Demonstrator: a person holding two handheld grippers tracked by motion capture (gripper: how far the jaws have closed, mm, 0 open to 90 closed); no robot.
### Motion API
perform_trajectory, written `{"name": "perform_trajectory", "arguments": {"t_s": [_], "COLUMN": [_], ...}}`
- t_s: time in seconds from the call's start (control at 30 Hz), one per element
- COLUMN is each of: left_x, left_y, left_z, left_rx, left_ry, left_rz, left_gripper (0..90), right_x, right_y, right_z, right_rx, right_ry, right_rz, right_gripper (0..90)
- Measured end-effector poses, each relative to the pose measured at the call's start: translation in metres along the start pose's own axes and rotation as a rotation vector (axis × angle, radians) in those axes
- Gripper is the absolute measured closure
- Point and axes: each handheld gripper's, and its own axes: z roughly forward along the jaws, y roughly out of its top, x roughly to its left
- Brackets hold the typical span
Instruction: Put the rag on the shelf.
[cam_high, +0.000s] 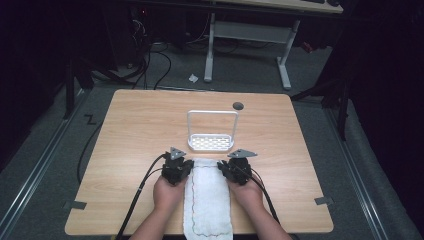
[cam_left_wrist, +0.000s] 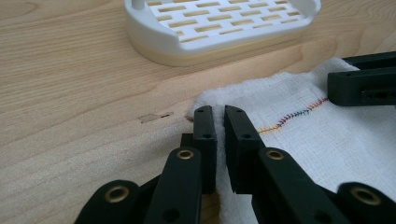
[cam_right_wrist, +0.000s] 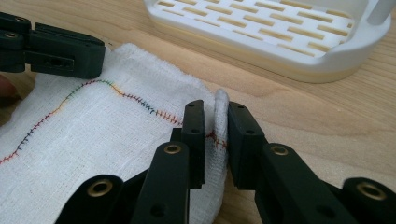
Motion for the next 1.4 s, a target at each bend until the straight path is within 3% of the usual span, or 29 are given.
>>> {"name": "perform_trajectory", "arguments": {"t_s": [0.07,0.2,0.37,0.5,0.73,1.13,1.4], "left_x": [0.001,0.0,-0.005,-0.015,-0.024,-0.039,-0.05], "left_y": [0.0,-0.001,-0.008,-0.016,-0.019,-0.013,-0.002], "left_z": [0.0,-0.002,-0.015,-0.03,-0.047,-0.07,-0.085], "left_rx": [0.0,-0.005,-0.091,-0.178,-0.274,-0.384,-0.444], "left_ry": [-0.011,-0.003,-0.014,0.004,0.02,0.019,0.015], "left_rz": [-0.017,-0.005,-0.001,0.012,0.025,0.058,0.085], "left_gripper": [83.6,84.2,84.4,84.4,84.4,84.4,84.4], "right_x": [0.001,0.003,0.009,0.016,0.027,0.035,0.034], "right_y": [0.0,-0.001,-0.005,-0.007,-0.005,0.002,0.005], "right_z": [0.0,-0.001,-0.007,-0.018,-0.038,-0.064,-0.076], "right_rx": [0.001,-0.004,-0.056,-0.11,-0.206,-0.307,-0.361], "right_ry": [-0.001,-0.003,-0.027,-0.038,-0.047,-0.08,-0.076], "right_rz": [-0.001,-0.005,-0.029,-0.05,-0.077,-0.151,-0.146], "right_gripper": [82.6,85.3,85.7,85.7,85.7,85.7,85.8]}}
